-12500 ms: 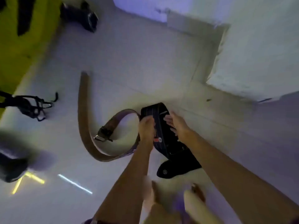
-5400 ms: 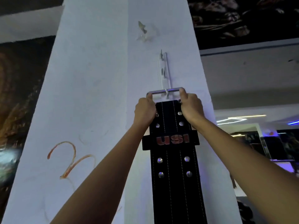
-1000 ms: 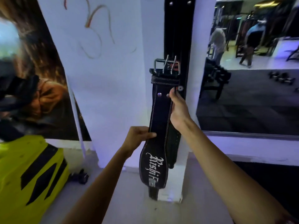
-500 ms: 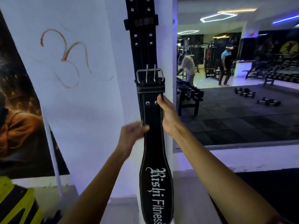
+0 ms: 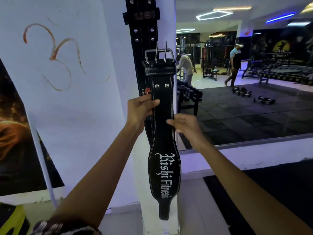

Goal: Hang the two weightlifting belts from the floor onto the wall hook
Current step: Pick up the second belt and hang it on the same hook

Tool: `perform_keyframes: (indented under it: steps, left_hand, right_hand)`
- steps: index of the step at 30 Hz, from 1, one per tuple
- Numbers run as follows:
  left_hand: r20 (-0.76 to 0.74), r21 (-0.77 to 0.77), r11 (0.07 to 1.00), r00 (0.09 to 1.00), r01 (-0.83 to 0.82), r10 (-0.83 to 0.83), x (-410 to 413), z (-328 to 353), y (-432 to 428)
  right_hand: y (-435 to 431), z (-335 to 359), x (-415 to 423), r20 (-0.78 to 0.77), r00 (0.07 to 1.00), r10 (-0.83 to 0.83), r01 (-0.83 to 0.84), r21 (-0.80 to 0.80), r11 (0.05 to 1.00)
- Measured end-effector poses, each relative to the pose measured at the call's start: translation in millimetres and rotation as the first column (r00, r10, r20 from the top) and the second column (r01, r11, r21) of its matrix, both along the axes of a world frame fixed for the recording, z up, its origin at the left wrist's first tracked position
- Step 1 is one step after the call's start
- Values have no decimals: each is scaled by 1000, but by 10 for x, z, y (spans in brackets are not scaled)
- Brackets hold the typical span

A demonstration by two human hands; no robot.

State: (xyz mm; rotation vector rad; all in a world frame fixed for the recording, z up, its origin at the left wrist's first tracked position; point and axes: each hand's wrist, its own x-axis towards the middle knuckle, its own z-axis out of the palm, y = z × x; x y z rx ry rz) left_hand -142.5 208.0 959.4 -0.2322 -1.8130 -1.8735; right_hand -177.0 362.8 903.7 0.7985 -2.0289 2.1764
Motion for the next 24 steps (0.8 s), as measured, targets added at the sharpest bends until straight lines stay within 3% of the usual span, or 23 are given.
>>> perform_keyframes:
  steps: [3,6,8,13,15,17,19,22,24]
  left_hand:
    - [-29,27,999,999,-19,20,-24,118,5]
    - [-59,18,1000,998,-14,15,-18,243,-32]
    - [-68,8,1000,998,7,-7,1,242,-36]
    - [-65,-45,998,997,44,-47,32,184,-13]
    - [-95,-44,995,991,92,-96,49,114,29]
    - [-124,15,994,986,111,-108,49,-85,53]
    - [-49,17,996,995,92,-91,75,-518,14]
    - [271,-128,976,953,176,-136,233,-1321,-162]
    - [368,-205,953,920,221,-134,216,-1495,-275]
  right_hand:
    - [-31,-150,-12,-33,998,-45,44,-21,999]
    - [87,-797,8,13,999,-35,31,229,973]
    - [156,-926,30,93,995,22,-46,271,962]
    - [-57,164,38,40,999,37,-31,-130,991]
    - [-198,458,33,-40,998,56,-63,-213,975]
    - [-291,483,26,-12,998,60,-60,-289,955]
    - [-328,406,10,28,999,37,-27,-307,951]
    - [-324,282,-21,68,998,5,15,-285,958]
    - [-315,196,-39,90,996,7,18,-275,961]
